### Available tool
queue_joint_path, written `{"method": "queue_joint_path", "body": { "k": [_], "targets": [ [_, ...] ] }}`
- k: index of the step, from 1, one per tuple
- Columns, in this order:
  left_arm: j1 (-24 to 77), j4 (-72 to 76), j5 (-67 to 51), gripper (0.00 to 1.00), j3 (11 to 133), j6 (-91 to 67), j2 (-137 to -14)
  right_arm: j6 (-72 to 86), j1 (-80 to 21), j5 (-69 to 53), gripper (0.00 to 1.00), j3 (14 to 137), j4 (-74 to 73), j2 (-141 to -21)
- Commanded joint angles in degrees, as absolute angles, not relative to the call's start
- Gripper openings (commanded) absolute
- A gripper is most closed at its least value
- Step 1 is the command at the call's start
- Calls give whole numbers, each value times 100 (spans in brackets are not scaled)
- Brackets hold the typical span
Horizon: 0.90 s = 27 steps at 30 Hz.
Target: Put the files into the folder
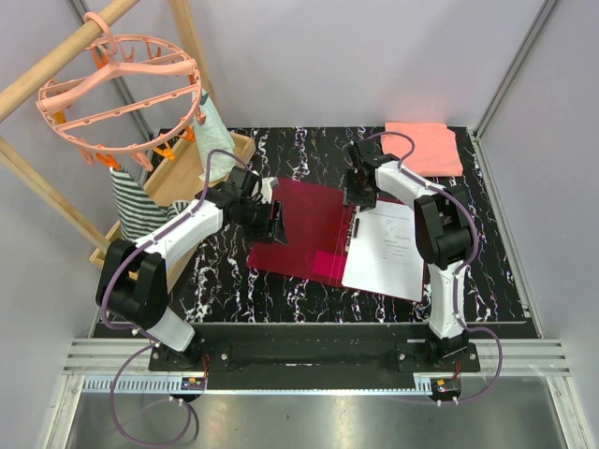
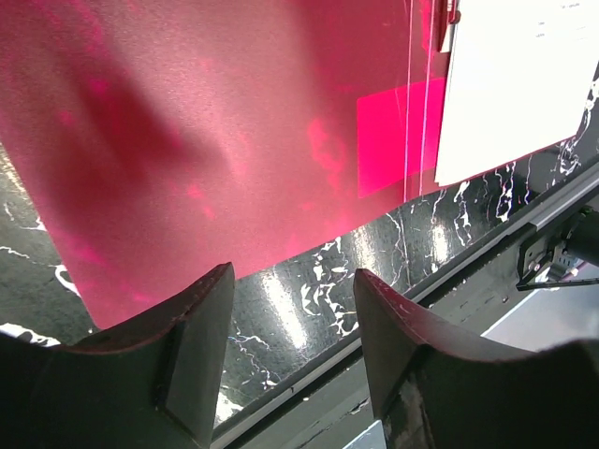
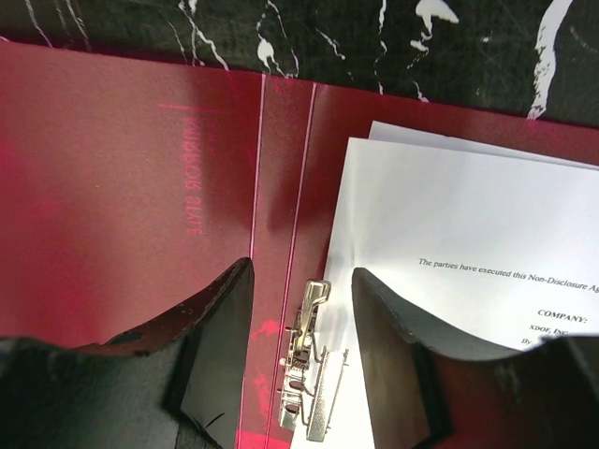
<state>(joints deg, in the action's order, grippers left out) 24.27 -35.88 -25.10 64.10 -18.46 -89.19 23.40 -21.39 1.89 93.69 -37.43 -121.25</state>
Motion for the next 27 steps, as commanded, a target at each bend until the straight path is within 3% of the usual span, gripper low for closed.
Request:
{"method": "queue_joint_path", "body": {
  "k": [1, 8, 27],
  "targets": [
    [2461, -3366, -2443, 58, 6451, -1890, -8649, 2408, -2232, 352, 54, 9685, -3937, -12225],
    [2461, -3366, -2435, 64, 6451, -1881, -8552, 2417, -2267, 334, 43, 9712, -3955, -12261],
    [2461, -3287, -2382, 65, 6381, -1898, -8561, 2338, -2373, 439, 15, 9730, -4052, -11945]
  ]
}}
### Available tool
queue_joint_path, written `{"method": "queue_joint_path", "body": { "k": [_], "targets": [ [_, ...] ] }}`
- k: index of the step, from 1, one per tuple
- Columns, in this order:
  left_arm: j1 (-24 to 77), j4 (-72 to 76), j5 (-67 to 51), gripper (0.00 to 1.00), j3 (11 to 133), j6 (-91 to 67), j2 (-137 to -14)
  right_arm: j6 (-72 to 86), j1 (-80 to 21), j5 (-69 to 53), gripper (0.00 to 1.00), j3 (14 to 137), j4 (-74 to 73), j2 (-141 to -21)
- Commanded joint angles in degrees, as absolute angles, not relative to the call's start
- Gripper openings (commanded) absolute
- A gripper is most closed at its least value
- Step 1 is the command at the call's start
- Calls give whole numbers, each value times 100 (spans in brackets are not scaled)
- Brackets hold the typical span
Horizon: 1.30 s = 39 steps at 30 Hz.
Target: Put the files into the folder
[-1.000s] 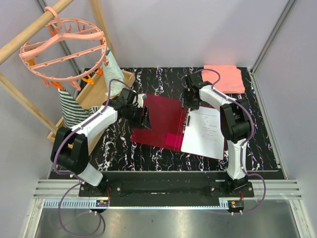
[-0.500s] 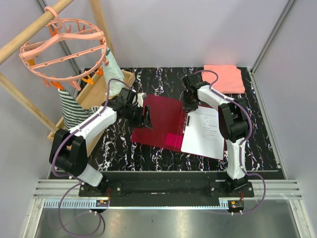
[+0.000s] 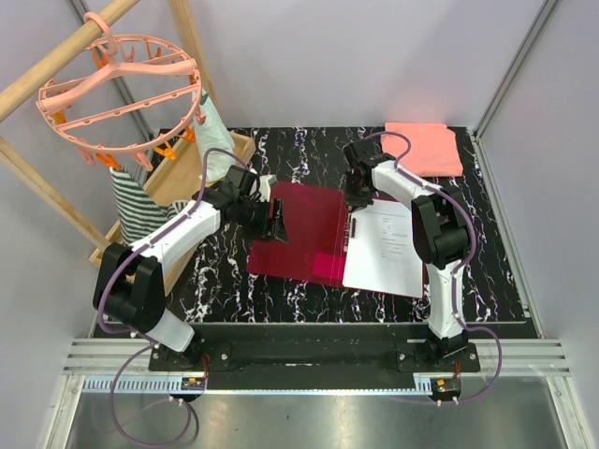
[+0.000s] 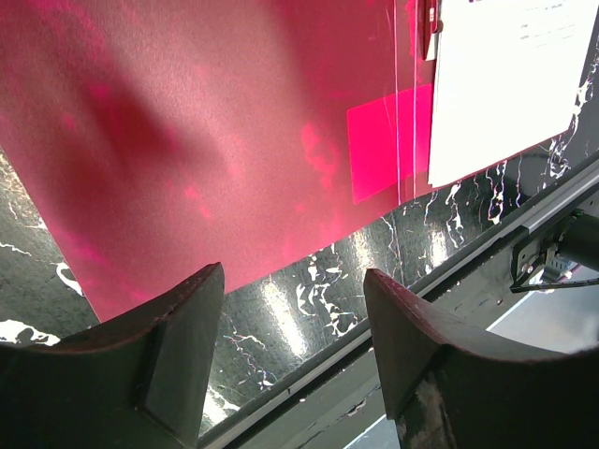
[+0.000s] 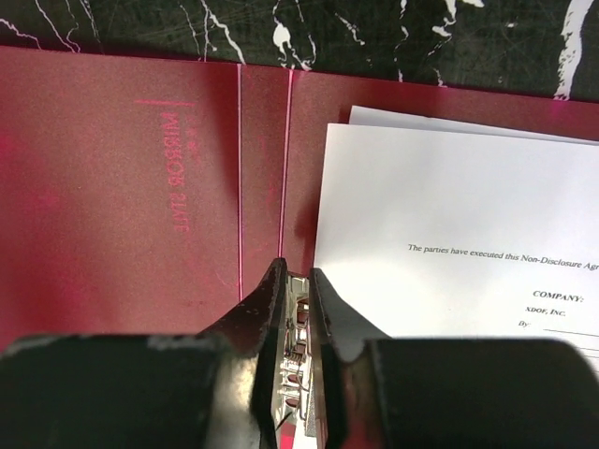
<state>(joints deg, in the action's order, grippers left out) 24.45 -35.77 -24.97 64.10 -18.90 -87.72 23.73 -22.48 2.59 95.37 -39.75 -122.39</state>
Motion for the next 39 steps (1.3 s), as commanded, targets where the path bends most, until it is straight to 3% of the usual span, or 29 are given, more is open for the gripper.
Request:
{"method": "queue_joint_path", "body": {
  "k": [1, 9, 39],
  "targets": [
    [2461, -3261, -2391, 65, 6372, -1907, -8561, 2329, -2390, 448, 14, 9712, -4060, -11875],
    [2452, -3182, -2391, 65, 6275, -1942, -8569, 2268, -2452, 527, 8, 9457, -4069, -11488],
    [2627, -2401, -2654, 62, 5776, -2460, -8832, 2347, -3181, 694, 4, 8279, -3859, -10354]
  ]
}}
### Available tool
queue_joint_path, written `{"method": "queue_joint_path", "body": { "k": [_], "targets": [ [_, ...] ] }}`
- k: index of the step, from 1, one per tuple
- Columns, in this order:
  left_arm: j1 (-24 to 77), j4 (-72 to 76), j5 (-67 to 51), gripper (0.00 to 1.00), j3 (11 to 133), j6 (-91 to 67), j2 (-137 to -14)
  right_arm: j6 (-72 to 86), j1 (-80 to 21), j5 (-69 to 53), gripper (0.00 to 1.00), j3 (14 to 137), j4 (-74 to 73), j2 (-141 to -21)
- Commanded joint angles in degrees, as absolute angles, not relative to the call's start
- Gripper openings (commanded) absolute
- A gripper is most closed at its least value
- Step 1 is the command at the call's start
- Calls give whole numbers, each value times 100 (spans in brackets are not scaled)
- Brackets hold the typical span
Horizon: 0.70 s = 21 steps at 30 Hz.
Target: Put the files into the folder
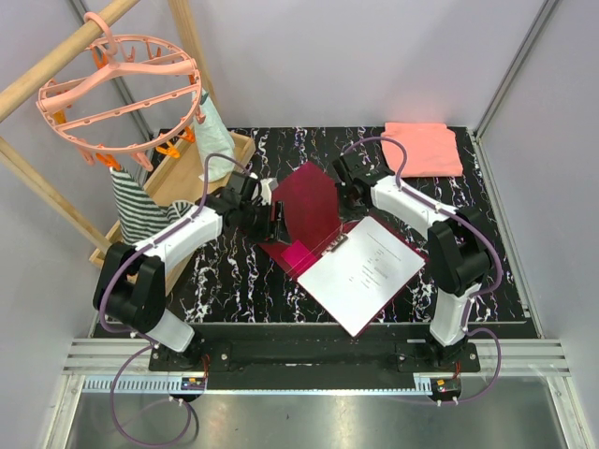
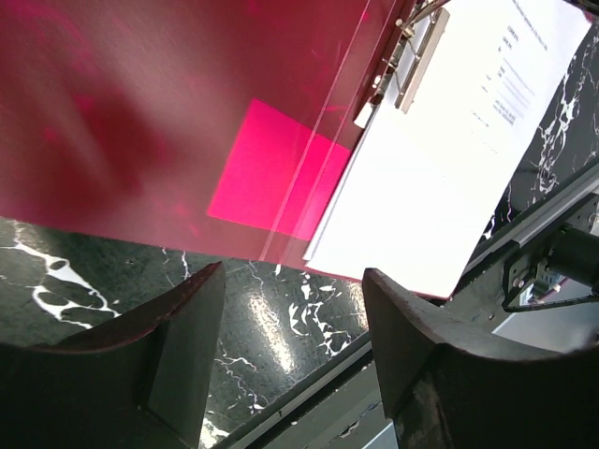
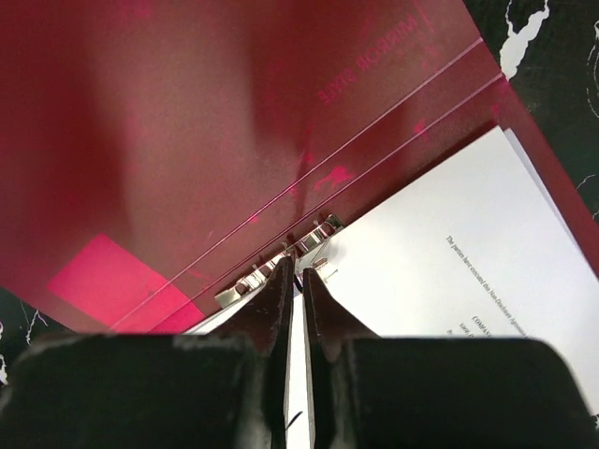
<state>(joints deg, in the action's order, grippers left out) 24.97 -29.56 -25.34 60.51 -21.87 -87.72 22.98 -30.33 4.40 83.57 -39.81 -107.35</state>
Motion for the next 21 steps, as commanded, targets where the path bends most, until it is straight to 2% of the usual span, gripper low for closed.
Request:
{"method": "queue_joint_path", "body": {
  "k": [1, 2, 6, 7, 10, 17, 21],
  "targets": [
    [2663, -2312, -2646, 61, 5705, -2531, -8859, 2347, -3208, 747, 4, 8271, -3858, -10345],
    [2698, -2216, -2585, 59, 5626, -2618, -8903, 2347, -3234, 764, 4, 8271, -3867, -10345],
    [2962, -1768, -2268, 42, 5213, -3092, -9237, 2320, -3287, 765, 4, 8314, -3867, -10371],
    [2988, -1662, -2128, 34, 5134, -3163, -9307, 2320, -3296, 773, 4, 8314, -3858, -10371],
    [3050, -1398, -1855, 24, 4913, -3357, -9360, 2277, -3313, 800, 4, 8306, -3858, -10371],
    [3120, -1249, -1749, 15, 4790, -3463, -9720, 2224, -3410, 773, 4, 8314, -3841, -10380],
    [3138, -1134, -1775, 13, 4650, -3516, -9765, 2241, -3524, 712, 4, 8402, -3841, -10362]
  ]
}}
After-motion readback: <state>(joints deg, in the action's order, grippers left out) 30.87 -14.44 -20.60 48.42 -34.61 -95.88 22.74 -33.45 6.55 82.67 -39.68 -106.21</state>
